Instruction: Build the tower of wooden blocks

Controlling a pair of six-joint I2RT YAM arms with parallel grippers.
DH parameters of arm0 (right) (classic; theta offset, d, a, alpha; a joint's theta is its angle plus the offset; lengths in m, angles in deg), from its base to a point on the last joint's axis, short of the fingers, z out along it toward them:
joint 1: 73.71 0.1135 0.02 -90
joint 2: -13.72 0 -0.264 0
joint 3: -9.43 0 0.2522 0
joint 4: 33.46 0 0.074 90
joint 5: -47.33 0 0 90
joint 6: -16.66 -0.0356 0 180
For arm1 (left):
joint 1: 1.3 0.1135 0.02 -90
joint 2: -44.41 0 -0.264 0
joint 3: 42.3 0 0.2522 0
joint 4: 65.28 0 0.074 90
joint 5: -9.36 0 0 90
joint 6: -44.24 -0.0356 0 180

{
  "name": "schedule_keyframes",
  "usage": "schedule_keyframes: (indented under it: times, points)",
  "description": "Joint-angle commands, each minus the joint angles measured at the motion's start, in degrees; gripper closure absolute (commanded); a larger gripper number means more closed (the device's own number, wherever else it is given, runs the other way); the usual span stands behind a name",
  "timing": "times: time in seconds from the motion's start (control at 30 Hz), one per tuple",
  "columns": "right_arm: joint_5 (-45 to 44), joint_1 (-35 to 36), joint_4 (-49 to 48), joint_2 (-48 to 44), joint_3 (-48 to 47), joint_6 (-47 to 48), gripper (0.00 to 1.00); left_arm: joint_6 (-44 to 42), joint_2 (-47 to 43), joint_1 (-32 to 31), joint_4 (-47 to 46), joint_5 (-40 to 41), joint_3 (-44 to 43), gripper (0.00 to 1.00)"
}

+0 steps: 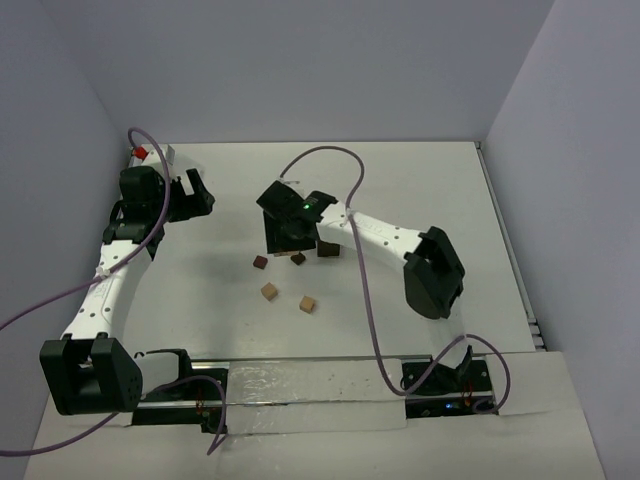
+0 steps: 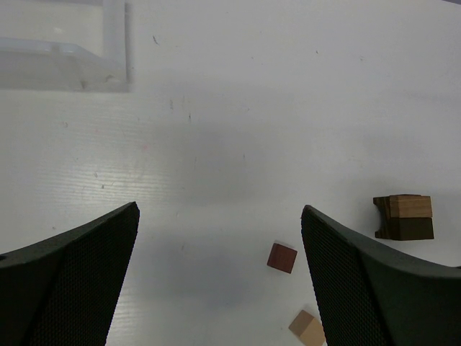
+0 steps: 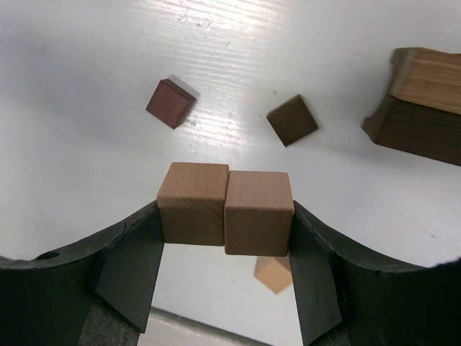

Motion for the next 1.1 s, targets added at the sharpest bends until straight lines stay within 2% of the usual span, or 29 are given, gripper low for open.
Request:
schedule_keyframes:
  times: [0.0,0.2,0.47,0.7,1.07]
  points:
    - [-5.53,-0.65,-2.0,-6.96,4.22,2.51,0.57,0.24,-0.75,0.27,-1.63,0.85,-2.37,0.01]
    - [-6.86,-6.51,-2.6,-8.77,6.55,4.11,0.58,0.56,-0.89,0.27,-1.63,1.9,-2.56,0.01]
    - [-5.11,-13.98,-1.99,-5.15,4.19,6.02,0.61,0.98,0.29,0.27,-1.22,2.45,-3.57,0.01]
    - [-1.21,-15.49,-2.06,-2.29,3.51,6.07,0.61,1.23,0.69,0.27,-1.28,1.71,-3.81,0.01]
    - [0.08,-16.67,-1.81,0.94,3.17,5.26,0.59,1.42,0.64,0.27,-1.63,1.17,-2.96,0.01]
